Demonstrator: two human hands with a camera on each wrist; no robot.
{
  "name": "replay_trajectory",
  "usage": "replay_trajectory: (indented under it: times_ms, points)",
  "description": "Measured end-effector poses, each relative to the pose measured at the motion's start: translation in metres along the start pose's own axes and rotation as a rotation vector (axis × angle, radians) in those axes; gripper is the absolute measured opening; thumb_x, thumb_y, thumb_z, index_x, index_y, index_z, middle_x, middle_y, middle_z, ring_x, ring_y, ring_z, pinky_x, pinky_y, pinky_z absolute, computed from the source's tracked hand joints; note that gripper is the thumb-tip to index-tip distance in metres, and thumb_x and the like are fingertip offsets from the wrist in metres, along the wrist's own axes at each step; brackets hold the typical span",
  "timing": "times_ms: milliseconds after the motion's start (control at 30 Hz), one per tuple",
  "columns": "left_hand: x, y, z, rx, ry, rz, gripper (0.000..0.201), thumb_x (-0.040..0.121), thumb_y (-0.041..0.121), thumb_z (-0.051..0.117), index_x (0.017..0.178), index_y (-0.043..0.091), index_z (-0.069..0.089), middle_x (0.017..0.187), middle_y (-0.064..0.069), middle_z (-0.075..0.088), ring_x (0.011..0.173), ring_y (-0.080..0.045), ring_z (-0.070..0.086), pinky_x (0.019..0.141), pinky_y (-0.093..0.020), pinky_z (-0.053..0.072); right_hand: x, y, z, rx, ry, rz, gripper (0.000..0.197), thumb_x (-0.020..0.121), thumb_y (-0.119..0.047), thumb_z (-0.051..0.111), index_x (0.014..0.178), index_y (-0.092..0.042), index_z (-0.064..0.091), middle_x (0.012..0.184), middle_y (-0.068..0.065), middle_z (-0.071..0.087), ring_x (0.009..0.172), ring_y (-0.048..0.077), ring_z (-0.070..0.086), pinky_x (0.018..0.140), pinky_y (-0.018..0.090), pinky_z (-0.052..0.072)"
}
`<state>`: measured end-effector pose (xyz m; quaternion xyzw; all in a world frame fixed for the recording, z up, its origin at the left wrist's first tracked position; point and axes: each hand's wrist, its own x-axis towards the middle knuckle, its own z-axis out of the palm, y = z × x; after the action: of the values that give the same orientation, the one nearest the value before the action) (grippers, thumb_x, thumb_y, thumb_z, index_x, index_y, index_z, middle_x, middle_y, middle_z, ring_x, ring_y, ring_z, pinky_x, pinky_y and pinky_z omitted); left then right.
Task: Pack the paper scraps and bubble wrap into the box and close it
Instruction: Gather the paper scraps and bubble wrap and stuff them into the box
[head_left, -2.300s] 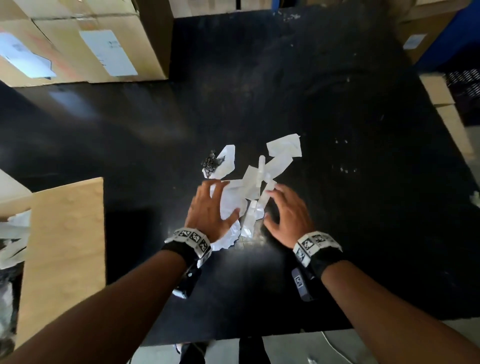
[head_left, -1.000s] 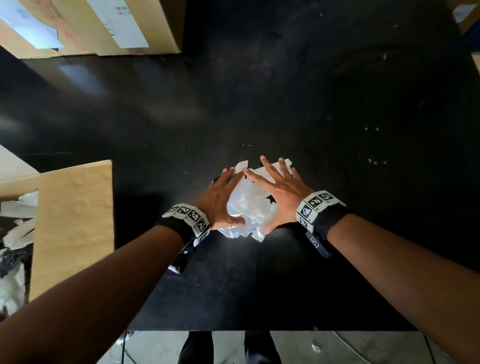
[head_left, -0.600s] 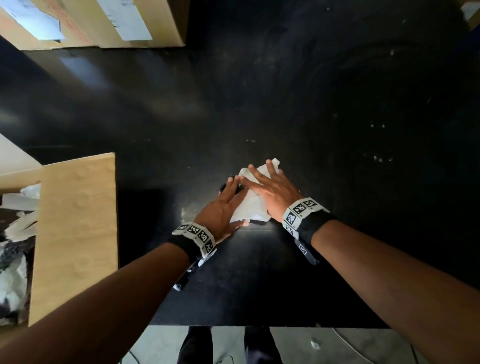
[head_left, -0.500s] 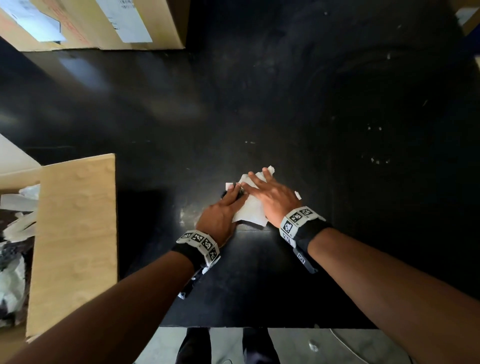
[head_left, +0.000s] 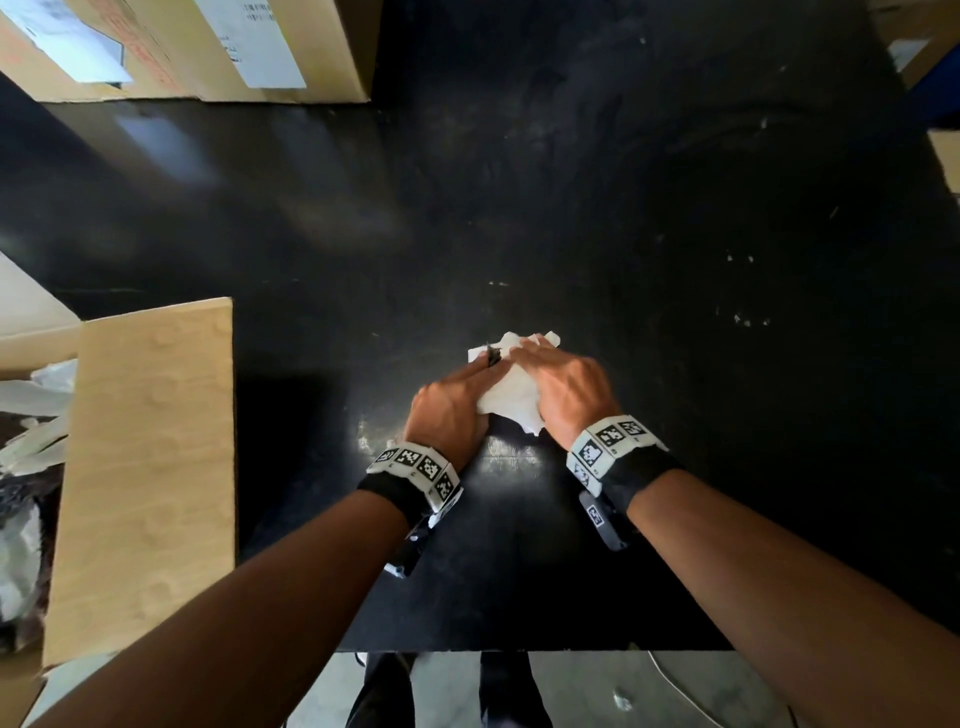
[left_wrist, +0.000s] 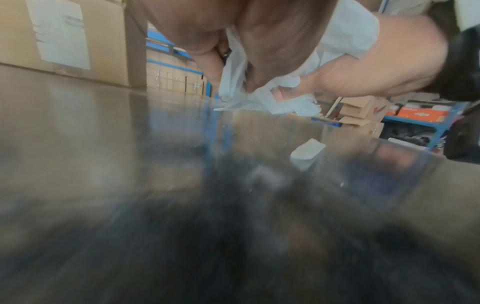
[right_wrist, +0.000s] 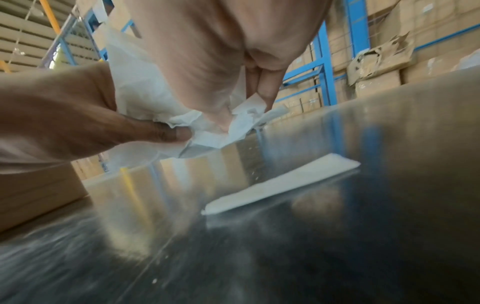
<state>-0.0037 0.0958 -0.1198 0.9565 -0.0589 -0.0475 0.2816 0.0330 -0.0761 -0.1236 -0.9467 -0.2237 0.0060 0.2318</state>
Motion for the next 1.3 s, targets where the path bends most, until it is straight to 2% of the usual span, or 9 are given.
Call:
replay_trajectory:
  times_ms: [167, 267, 333, 433, 567, 733, 900, 1100, 1300]
  points:
    - [0.007, 0.024, 0.016, -0.011, -0.185, 0.092, 0.071, 0.078, -0.002, 0.057, 0.142, 0.028, 0.059, 0.153, 0.002, 0.051, 0.138, -0.025, 0.051, 0.108, -0.051, 0.048, -0.039, 0.022, -0.004, -0.070, 0.088, 0.118, 0.047, 0.077, 0.021, 0.061, 0.113, -0.006, 0.075, 0.122, 0.014, 0.073, 0.115, 0.033, 0.069, 0.086, 0.050, 0.061]
    - [0.002, 0.024, 0.035, 0.178, -0.357, 0.148, 0.065, 0.091, 0.008, 0.063, 0.149, 0.033, 0.049, 0.164, 0.002, 0.032, 0.156, -0.031, 0.012, 0.123, -0.058, 0.021, -0.065, 0.030, 0.005, -0.085, -0.062, 0.149, 0.046, 0.081, 0.001, 0.075, 0.125, -0.009, 0.069, 0.139, 0.010, 0.064, 0.131, 0.030, 0.058, 0.095, 0.048, 0.058]
    - [-0.001, 0.021, 0.039, 0.201, -0.386, 0.135, 0.064, 0.094, 0.021, 0.064, 0.153, 0.035, 0.043, 0.168, 0.003, 0.020, 0.157, -0.032, 0.003, 0.124, -0.057, 0.018, -0.075, 0.031, 0.006, -0.068, -0.164, 0.139, 0.066, 0.080, -0.021, 0.082, 0.140, -0.011, 0.057, 0.154, 0.006, 0.049, 0.145, 0.028, 0.042, 0.108, 0.044, 0.047]
    - [-0.006, 0.020, 0.038, 0.165, -0.375, 0.146, 0.066, 0.091, 0.033, 0.064, 0.154, 0.035, 0.042, 0.169, 0.004, 0.020, 0.157, -0.026, 0.013, 0.115, -0.050, 0.038, -0.076, 0.029, -0.002, -0.049, -0.258, 0.145, 0.075, 0.080, -0.028, 0.080, 0.147, -0.011, 0.050, 0.159, 0.006, 0.043, 0.149, 0.027, 0.036, 0.112, 0.043, 0.042]
    - [0.001, 0.027, 0.033, 0.235, -0.371, 0.118, 0.061, 0.092, 0.024, 0.065, 0.149, 0.039, 0.047, 0.163, 0.008, 0.034, 0.144, -0.021, 0.044, 0.112, -0.047, 0.044, -0.065, 0.023, -0.012, -0.144, -0.243, 0.076, 0.054, 0.084, 0.008, 0.054, 0.134, -0.007, 0.063, 0.143, 0.011, 0.061, 0.133, 0.031, 0.057, 0.089, 0.048, 0.058]
    - [0.006, 0.030, 0.041, 0.236, -0.332, 0.174, 0.064, 0.086, 0.003, 0.057, 0.142, 0.033, 0.056, 0.146, -0.001, 0.059, 0.118, -0.032, 0.067, 0.097, -0.050, 0.055, -0.059, 0.030, -0.003, -0.233, -0.214, 0.023, 0.064, 0.087, -0.013, 0.016, 0.120, -0.004, 0.070, 0.128, 0.013, 0.070, 0.105, 0.032, 0.073, 0.066, 0.050, 0.063]
    - [0.007, 0.026, 0.048, 0.196, -0.228, 0.160, 0.062, 0.080, 0.004, 0.068, 0.135, 0.032, 0.063, 0.131, 0.001, 0.070, 0.107, -0.028, 0.073, 0.091, -0.046, 0.059, -0.059, 0.029, 0.007, -0.256, -0.144, 0.071, 0.048, 0.085, -0.014, 0.031, 0.101, -0.006, 0.075, 0.105, 0.011, 0.077, 0.080, 0.030, 0.078, 0.048, 0.045, 0.060]
    - [0.015, 0.032, 0.032, -0.054, -0.058, 0.074, 0.060, 0.068, 0.006, 0.059, 0.123, 0.026, 0.074, 0.124, 0.002, 0.073, 0.112, -0.021, 0.071, 0.097, -0.043, 0.057, -0.041, 0.023, -0.021, -0.139, -0.048, 0.157, 0.034, 0.084, 0.004, 0.062, 0.112, -0.012, 0.075, 0.108, 0.006, 0.078, 0.080, 0.035, 0.077, 0.064, 0.047, 0.063]
    - [0.018, 0.040, 0.024, -0.127, 0.010, 0.190, 0.064, 0.074, 0.003, 0.076, 0.133, 0.023, 0.066, 0.132, 0.000, 0.069, 0.118, -0.019, 0.067, 0.101, -0.038, 0.055, -0.040, 0.031, -0.045, -0.104, 0.080, 0.223, 0.041, 0.079, 0.006, 0.069, 0.114, -0.015, 0.075, 0.109, 0.005, 0.078, 0.087, 0.031, 0.077, 0.070, 0.044, 0.064]
